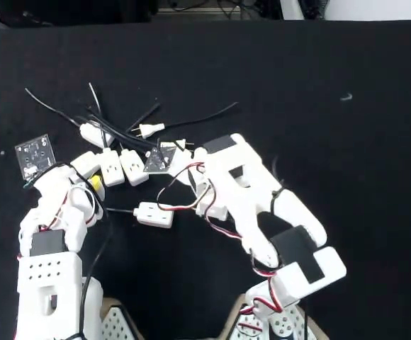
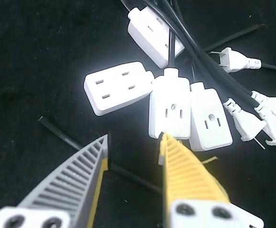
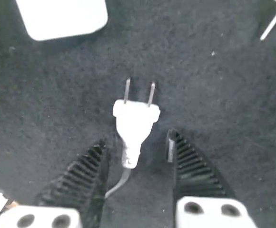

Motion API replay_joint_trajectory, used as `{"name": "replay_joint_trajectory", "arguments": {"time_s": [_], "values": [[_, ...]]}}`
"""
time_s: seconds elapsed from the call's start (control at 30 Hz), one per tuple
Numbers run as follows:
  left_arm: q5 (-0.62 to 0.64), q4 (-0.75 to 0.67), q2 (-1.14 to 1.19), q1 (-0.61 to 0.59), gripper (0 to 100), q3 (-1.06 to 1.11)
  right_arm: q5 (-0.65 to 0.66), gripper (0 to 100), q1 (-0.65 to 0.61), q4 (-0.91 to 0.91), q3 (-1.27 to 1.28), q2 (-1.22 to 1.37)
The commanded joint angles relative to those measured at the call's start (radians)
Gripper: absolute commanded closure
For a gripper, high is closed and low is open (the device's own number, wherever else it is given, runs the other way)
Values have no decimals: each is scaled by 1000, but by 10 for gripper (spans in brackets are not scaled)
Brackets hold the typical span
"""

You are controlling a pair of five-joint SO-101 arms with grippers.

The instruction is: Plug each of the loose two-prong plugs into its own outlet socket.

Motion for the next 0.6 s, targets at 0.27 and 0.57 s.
{"name": "replay_joint_trajectory", "arguments": {"time_s": [0.27, 0.57], "values": [[-6, -11, -9, -4, 820, -13, 2, 805, -23, -35, -19, 70], [-6, -11, -9, -4, 820, -13, -146, 987, 46, -32, -12, -153]]}}
